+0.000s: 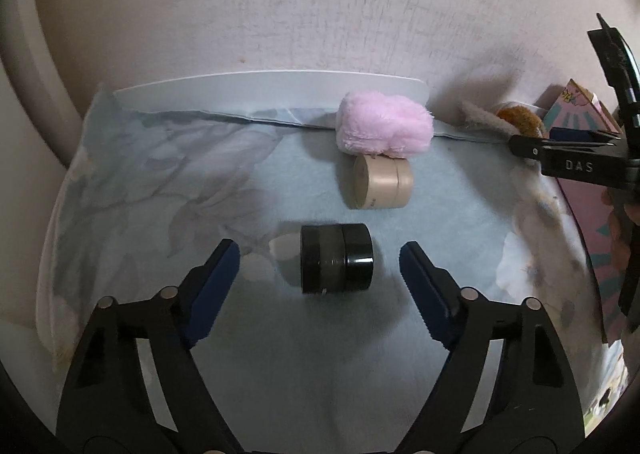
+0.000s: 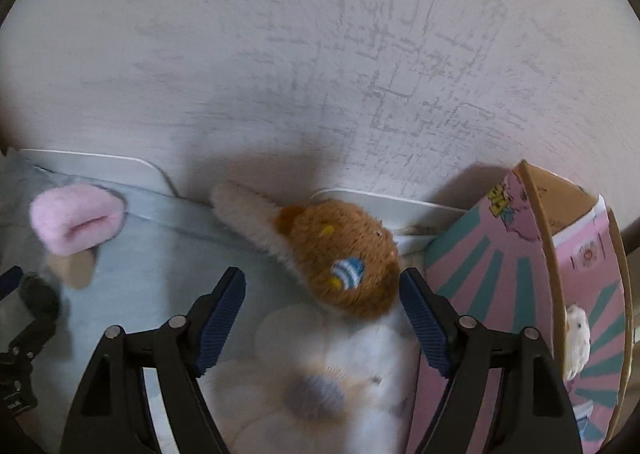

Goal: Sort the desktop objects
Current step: 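Grasp the black jar with the left tool while the right grasps the brown plush toy, then carry black jar and brown plush into the cardboard box and open both tools, then bring both tools back over the tray of items, then grasp the pink fluffy slipper with the left tool while the right grasps the beige tape roll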

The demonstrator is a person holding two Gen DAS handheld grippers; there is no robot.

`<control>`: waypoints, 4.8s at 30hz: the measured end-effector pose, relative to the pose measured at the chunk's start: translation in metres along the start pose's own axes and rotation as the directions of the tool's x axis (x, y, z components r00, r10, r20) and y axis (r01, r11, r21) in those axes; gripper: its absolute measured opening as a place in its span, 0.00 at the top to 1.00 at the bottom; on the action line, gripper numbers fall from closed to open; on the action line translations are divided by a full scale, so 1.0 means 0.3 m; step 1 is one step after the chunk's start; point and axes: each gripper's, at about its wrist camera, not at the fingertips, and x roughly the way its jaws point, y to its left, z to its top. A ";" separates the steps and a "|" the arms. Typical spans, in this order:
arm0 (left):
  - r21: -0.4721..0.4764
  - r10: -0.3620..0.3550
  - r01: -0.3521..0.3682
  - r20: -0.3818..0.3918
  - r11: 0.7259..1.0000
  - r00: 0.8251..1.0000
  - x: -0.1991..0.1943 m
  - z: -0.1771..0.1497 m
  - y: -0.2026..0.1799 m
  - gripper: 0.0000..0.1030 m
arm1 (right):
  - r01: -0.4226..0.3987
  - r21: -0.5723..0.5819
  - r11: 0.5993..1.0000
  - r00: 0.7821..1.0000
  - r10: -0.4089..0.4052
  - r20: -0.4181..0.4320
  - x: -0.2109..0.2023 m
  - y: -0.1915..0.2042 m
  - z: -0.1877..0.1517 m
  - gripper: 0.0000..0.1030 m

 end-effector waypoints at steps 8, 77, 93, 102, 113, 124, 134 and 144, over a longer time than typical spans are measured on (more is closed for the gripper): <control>0.018 -0.016 0.016 -0.006 1.000 1.000 0.027 0.007 0.008 0.65 | 0.033 -0.007 0.999 0.999 -0.033 -0.008 0.054 -0.040 0.011 0.57; 0.424 -0.343 0.375 -0.152 0.824 0.927 -0.173 0.262 -1.118 0.73 | -0.061 0.390 0.919 0.998 0.065 0.001 -0.499 -0.713 -0.396 0.74; 0.354 -0.322 0.342 -0.117 0.871 0.940 -0.154 0.282 -1.032 0.05 | -0.111 0.410 0.905 0.993 0.114 0.016 -0.504 -0.741 -0.434 0.39; 0.355 -0.292 0.300 -0.078 0.885 0.953 -0.235 0.249 -0.904 0.05 | -0.130 0.377 0.917 0.991 0.116 0.060 -0.522 -0.706 -0.434 0.39; 0.259 -0.219 0.221 -0.038 0.940 0.975 -0.323 0.157 -0.622 0.05 | -0.192 0.275 0.942 0.978 0.161 0.130 -0.573 -0.534 -0.343 0.39; 0.055 -0.082 0.084 -0.036 0.995 0.996 -0.299 0.250 -0.159 0.05 | -0.375 0.107 0.921 0.920 0.355 0.168 -0.525 -0.106 -0.290 0.39; 0.019 -0.132 0.136 -0.145 0.991 0.981 0.015 0.285 -0.029 0.12 | -0.419 0.023 0.907 0.900 0.413 0.141 -0.233 0.324 -0.225 0.39; 0.022 -0.204 0.210 -0.154 0.977 0.967 0.099 0.284 0.012 0.57 | -0.400 0.025 0.916 0.908 0.393 0.146 -0.102 0.424 -0.129 0.53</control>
